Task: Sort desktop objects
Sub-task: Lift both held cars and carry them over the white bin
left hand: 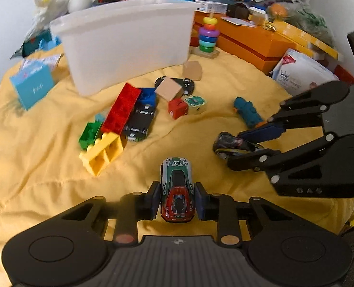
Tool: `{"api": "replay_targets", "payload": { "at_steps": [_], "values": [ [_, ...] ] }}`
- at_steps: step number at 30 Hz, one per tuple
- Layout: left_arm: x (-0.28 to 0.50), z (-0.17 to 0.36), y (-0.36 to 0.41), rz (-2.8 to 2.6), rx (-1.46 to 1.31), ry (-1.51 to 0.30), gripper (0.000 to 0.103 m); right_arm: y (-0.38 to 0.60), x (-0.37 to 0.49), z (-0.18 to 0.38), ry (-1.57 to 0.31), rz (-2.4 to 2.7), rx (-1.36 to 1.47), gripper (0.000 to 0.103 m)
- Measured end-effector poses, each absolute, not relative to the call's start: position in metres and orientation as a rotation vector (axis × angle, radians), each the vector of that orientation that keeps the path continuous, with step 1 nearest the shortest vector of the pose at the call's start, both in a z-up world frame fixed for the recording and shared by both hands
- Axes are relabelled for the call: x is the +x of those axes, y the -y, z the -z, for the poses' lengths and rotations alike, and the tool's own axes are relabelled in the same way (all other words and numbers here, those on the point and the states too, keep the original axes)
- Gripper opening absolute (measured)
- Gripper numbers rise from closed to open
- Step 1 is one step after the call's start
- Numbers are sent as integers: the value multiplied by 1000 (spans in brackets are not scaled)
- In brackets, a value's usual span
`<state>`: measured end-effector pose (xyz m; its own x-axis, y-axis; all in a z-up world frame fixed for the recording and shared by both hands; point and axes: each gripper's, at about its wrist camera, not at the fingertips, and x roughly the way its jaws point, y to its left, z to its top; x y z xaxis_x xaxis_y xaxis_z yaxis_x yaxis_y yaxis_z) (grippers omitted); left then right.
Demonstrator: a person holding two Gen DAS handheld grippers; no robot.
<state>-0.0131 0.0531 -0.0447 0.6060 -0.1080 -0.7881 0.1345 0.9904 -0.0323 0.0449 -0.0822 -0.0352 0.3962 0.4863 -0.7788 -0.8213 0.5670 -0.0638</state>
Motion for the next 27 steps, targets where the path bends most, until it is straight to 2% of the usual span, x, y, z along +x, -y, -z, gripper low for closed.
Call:
{"api": "replay_targets", "payload": {
  "at_steps": [14, 19, 27],
  "values": [
    [-9, 55, -53, 146, 43, -954, 33, 83, 57, 47, -859, -859, -460, 33],
    [-6, 19, -64, 123, 8, -844, 33, 84, 57, 27, -791, -848, -457, 33],
    [27, -54, -87, 62, 60, -636, 33, 82, 86, -43, -600, -836, -391, 33]
  ]
}}
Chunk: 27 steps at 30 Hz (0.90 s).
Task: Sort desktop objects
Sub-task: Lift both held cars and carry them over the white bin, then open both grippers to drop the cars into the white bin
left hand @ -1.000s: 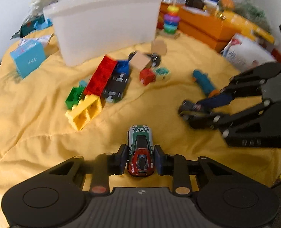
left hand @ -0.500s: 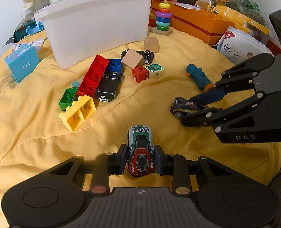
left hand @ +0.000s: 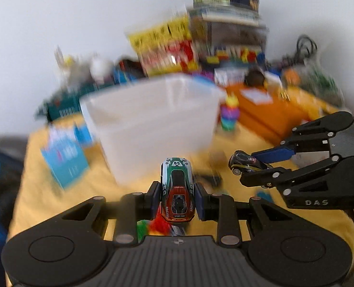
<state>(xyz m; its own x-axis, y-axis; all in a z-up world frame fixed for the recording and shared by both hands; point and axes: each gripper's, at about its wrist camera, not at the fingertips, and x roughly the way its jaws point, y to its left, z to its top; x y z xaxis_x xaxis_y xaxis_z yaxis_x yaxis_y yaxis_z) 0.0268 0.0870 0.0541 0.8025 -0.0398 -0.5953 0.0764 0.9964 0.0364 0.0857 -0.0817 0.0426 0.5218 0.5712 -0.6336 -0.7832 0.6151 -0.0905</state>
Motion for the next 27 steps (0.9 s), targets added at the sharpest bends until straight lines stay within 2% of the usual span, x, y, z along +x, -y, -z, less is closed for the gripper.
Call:
{"api": "replay_targets", "payload": {
  "at_steps": [10, 15, 19, 22, 24, 27],
  "values": [
    [99, -113, -107, -3, 164, -463, 33, 47, 157, -105, -407, -802, -280, 33],
    [138, -115, -121, -45, 125, -475, 33, 37, 206, -103, -472, -773, -116, 33],
    [166, -99, -128, -97, 138, -483, 34, 27, 228, -94, -492, -723, -113, 34],
    [186, -77, -138, -96, 74, -554, 41, 17, 241, -79, -554, -681, -96, 35],
    [188, -71, -139, -88, 56, -585, 42, 11, 247, -67, -598, -646, -124, 43],
    [170, -71, -139, -97, 40, -566, 55, 17, 241, -63, -594, -652, -133, 43]
  ]
}}
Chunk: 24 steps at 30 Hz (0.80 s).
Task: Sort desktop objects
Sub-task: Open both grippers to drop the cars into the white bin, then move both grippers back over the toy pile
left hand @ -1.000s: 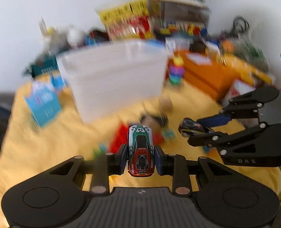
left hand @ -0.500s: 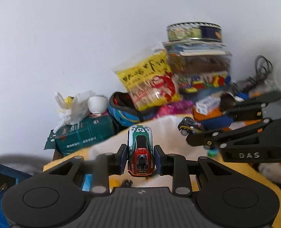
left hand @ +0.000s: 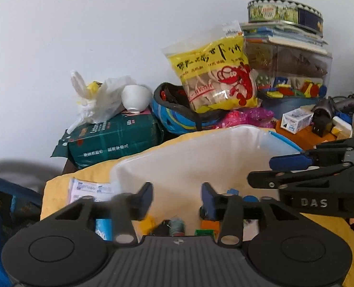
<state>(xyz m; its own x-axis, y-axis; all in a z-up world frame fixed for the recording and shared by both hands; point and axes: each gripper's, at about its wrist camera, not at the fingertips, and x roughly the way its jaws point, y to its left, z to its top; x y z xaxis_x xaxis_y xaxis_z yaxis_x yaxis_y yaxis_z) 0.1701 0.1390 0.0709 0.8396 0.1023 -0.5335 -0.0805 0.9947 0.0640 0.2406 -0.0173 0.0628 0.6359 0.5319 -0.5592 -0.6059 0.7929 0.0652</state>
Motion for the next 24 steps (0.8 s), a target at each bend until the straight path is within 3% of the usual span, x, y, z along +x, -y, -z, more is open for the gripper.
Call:
{"api": "replay_targets", "payload": {
  "at_steps": [6, 9, 24],
  "values": [
    [116, -67, -131, -38, 6, -543, 58, 44, 206, -56, -582, -692, -127, 45],
    [84, -53, -118, 6, 0, -550, 64, 52, 185, -47, -580, -711, -159, 52],
    [1, 20, -65, 20, 40, -688, 64, 80, 101, 23, -729, -771, -260, 56]
  ]
}}
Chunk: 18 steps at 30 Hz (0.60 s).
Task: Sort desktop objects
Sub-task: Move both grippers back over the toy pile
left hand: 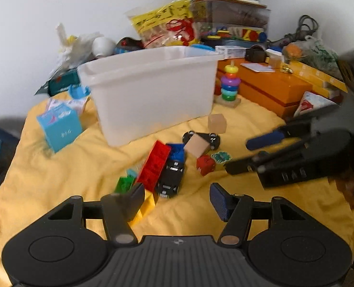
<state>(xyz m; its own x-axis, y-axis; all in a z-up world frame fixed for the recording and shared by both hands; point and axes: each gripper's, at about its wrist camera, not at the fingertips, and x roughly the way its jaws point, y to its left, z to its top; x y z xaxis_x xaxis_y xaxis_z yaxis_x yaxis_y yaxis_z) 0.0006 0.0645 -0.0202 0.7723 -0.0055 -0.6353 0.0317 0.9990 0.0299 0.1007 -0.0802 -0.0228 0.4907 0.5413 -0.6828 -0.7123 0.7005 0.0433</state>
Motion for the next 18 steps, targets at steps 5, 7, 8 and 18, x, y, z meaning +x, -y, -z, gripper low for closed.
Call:
{"api": "replay_targets", "payload": {
  "at_steps": [5, 7, 8, 18],
  "values": [
    [-2, 30, -61, 11, 70, -741, 64, 77, 90, 36, -771, -792, -293, 50],
    [-3, 33, -65, 41, 14, -769, 64, 74, 88, 39, -788, -795, -313, 44],
    [-5, 34, -66, 51, 5, -770, 64, 72, 87, 42, -793, -799, -321, 44],
    [-1, 44, -63, 55, 51, -814, 64, 75, 79, 62, -801, -796, -331, 48]
  ]
}}
